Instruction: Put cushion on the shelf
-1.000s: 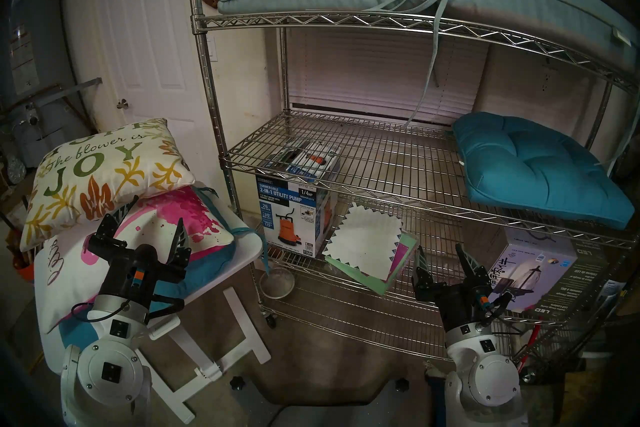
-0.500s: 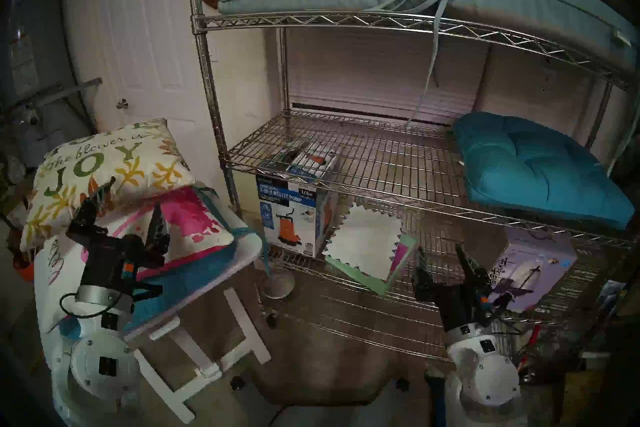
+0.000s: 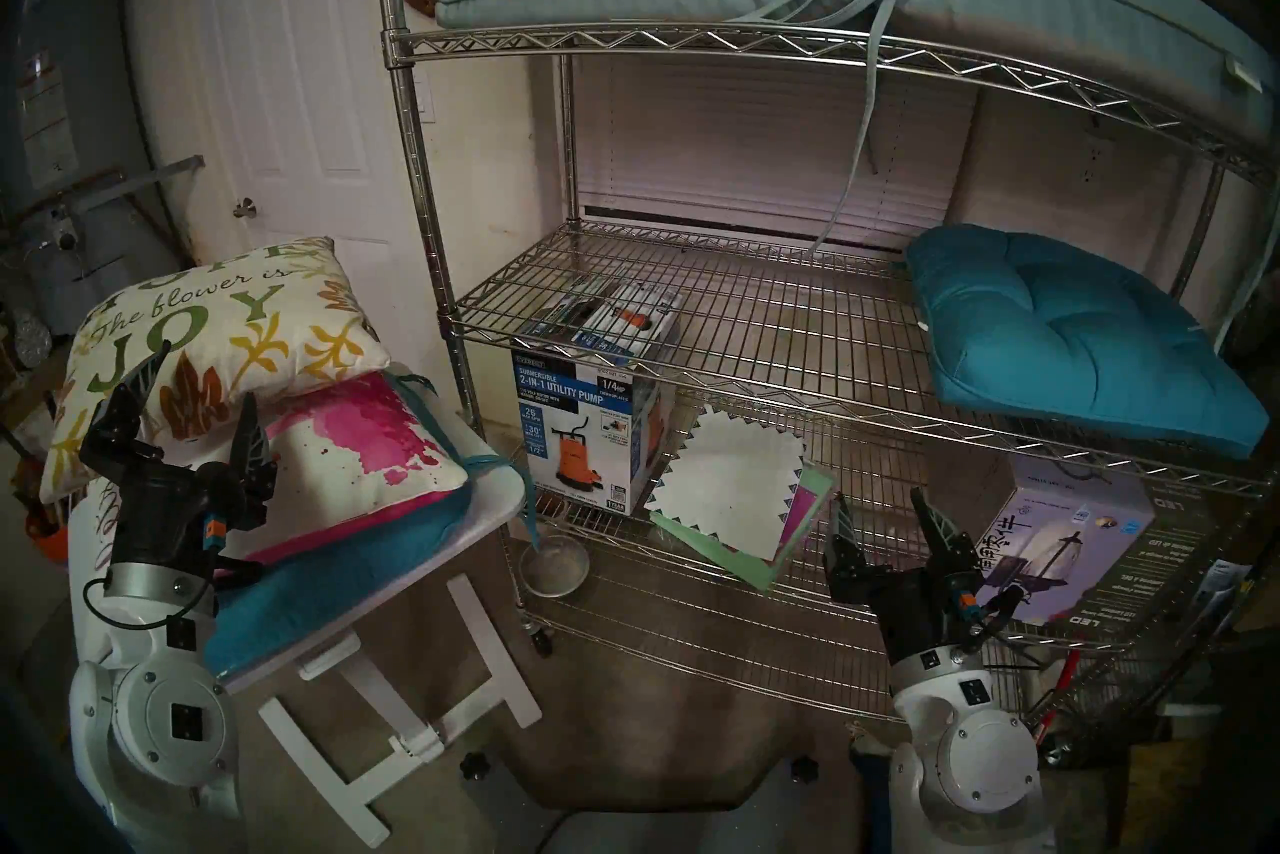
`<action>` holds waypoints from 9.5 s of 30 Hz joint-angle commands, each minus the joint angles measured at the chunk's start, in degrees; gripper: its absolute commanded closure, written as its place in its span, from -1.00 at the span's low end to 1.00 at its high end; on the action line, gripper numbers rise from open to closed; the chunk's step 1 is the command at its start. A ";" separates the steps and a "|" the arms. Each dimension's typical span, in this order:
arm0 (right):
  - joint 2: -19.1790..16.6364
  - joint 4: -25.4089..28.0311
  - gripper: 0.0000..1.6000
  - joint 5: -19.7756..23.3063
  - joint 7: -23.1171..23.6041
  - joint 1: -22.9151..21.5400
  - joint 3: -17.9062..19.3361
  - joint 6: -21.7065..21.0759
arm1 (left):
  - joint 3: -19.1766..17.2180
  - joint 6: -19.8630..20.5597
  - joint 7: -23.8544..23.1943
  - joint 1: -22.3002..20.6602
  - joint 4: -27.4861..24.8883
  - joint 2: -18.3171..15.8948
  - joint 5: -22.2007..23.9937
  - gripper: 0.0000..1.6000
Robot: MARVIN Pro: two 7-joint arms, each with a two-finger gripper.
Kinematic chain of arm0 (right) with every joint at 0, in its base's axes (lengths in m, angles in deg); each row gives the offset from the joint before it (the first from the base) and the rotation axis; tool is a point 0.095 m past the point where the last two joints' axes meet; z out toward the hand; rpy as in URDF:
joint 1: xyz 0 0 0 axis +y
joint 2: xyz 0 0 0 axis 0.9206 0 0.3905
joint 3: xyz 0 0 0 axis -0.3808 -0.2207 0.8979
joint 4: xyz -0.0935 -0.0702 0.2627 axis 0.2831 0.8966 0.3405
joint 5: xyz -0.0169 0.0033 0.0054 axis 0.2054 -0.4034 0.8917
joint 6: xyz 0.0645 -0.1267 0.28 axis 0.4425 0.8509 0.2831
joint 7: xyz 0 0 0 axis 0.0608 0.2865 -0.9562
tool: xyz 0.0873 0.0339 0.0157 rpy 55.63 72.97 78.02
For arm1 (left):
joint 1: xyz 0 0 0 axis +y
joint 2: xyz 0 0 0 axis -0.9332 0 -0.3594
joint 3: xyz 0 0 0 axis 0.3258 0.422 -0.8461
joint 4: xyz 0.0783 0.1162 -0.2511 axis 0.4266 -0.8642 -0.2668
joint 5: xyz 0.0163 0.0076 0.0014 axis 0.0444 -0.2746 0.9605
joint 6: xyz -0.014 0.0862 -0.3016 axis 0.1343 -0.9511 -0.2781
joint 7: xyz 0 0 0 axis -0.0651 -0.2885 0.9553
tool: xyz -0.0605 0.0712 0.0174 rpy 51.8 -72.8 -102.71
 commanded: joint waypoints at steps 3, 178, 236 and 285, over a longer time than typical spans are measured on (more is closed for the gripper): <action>-0.05 1.23 -1.00 -0.03 0.03 -0.16 -0.02 0.27 | -3.64 2.24 -1.58 1.95 -1.38 -0.08 -1.43 -1.00; -0.03 1.26 -1.00 -0.04 0.04 -0.14 -0.01 0.26 | 38.82 -11.76 -15.65 -52.29 13.39 -5.95 -26.79 1.00; -0.02 1.26 -1.00 -0.04 0.04 -0.14 -0.01 0.26 | 36.31 -19.35 1.04 -65.51 52.07 1.24 -31.37 -0.29; -0.02 1.11 -1.00 -0.02 0.04 -0.23 0.00 0.30 | 30.43 -11.47 -12.29 -36.98 17.64 2.07 -16.33 -1.00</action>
